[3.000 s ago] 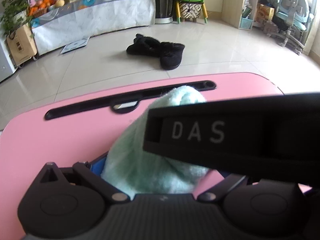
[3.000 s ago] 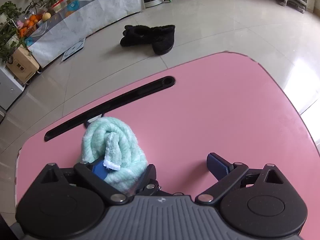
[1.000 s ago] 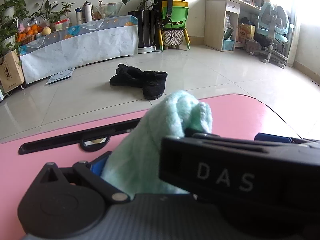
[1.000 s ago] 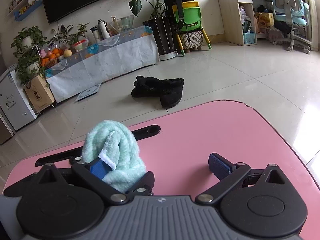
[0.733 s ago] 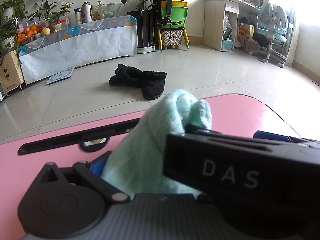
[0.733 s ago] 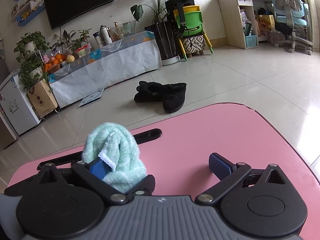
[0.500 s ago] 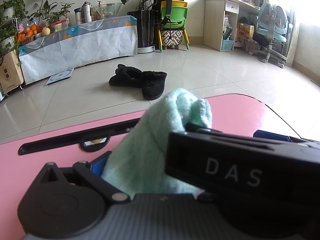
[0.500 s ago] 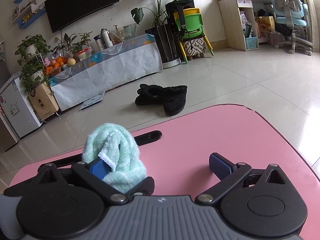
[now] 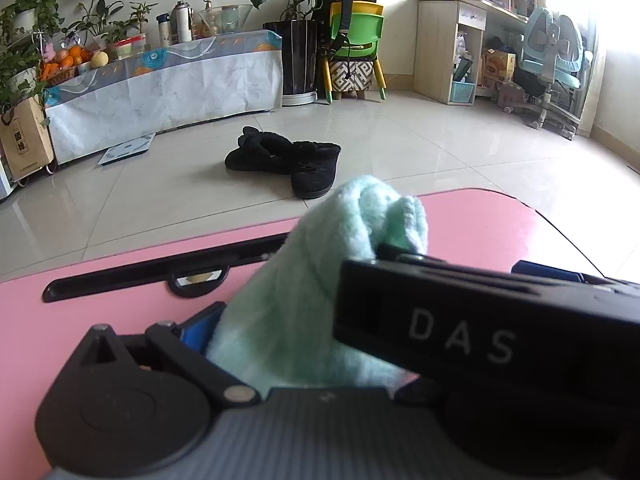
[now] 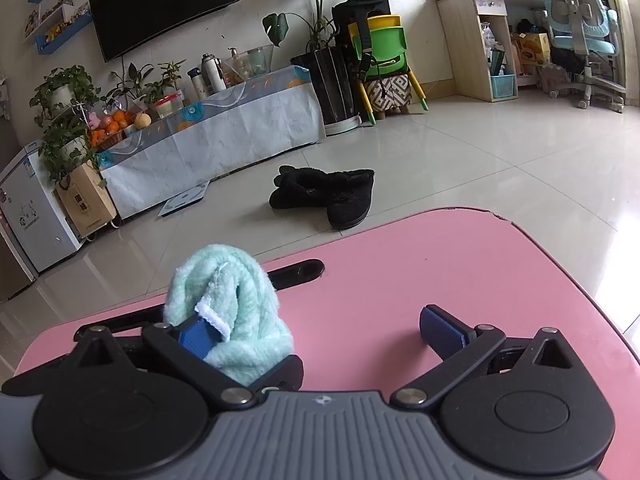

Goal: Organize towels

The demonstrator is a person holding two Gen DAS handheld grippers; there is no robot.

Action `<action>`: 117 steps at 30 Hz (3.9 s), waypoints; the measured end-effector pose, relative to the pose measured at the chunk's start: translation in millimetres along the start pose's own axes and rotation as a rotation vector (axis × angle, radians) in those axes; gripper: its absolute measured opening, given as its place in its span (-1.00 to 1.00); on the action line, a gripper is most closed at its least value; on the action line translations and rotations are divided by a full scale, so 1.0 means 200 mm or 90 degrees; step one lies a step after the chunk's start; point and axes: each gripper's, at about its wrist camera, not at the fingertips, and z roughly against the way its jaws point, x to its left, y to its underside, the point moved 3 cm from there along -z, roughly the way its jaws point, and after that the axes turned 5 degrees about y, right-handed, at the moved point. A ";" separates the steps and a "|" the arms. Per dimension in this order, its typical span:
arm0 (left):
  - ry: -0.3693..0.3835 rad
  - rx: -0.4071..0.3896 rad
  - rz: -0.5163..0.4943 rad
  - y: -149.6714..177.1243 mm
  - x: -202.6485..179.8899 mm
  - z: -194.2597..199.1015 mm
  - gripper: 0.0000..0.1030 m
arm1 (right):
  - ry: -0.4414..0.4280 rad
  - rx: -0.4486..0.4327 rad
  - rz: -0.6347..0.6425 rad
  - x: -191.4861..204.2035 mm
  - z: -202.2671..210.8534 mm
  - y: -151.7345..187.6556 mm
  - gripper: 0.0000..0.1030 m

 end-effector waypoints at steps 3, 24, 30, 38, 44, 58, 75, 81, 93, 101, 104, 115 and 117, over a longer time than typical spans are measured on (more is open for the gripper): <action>-0.008 0.000 0.006 0.00 0.01 0.01 1.00 | 0.002 0.000 0.000 0.01 0.00 0.00 1.00; -0.030 -0.002 0.026 0.03 0.08 0.06 1.00 | -0.025 0.005 0.013 0.09 0.02 0.02 1.00; -0.030 -0.002 0.025 0.04 0.08 0.06 1.00 | -0.024 0.005 0.011 0.10 0.01 0.02 1.00; -0.030 -0.002 0.024 0.04 0.08 0.06 1.00 | -0.024 0.005 0.011 0.13 0.01 0.02 1.00; -0.030 -0.002 0.024 0.04 0.08 0.06 1.00 | -0.024 0.005 0.012 0.11 0.01 0.02 1.00; -0.030 -0.002 0.024 0.04 0.08 0.06 1.00 | -0.023 0.004 0.011 0.09 0.02 0.02 1.00; -0.030 -0.002 0.024 0.05 0.08 0.06 1.00 | -0.023 0.005 0.011 0.09 0.02 0.02 1.00; -0.030 -0.002 0.024 0.05 0.08 0.06 1.00 | -0.023 0.005 0.011 0.09 0.02 0.02 1.00; -0.030 -0.002 0.024 0.05 0.08 0.06 1.00 | -0.023 0.004 0.011 0.09 0.02 0.02 1.00; -0.030 -0.002 0.024 0.05 0.08 0.06 1.00 | -0.023 0.005 0.011 0.09 0.02 0.02 1.00; -0.030 -0.002 0.024 0.05 0.08 0.06 1.00 | -0.023 0.005 0.011 0.09 0.02 0.02 1.00; -0.030 -0.002 0.024 0.05 0.08 0.06 1.00 | -0.023 0.004 0.011 0.09 0.02 0.02 1.00; -0.030 -0.002 0.024 0.05 0.08 0.06 1.00 | -0.023 0.004 0.011 0.09 0.02 0.02 1.00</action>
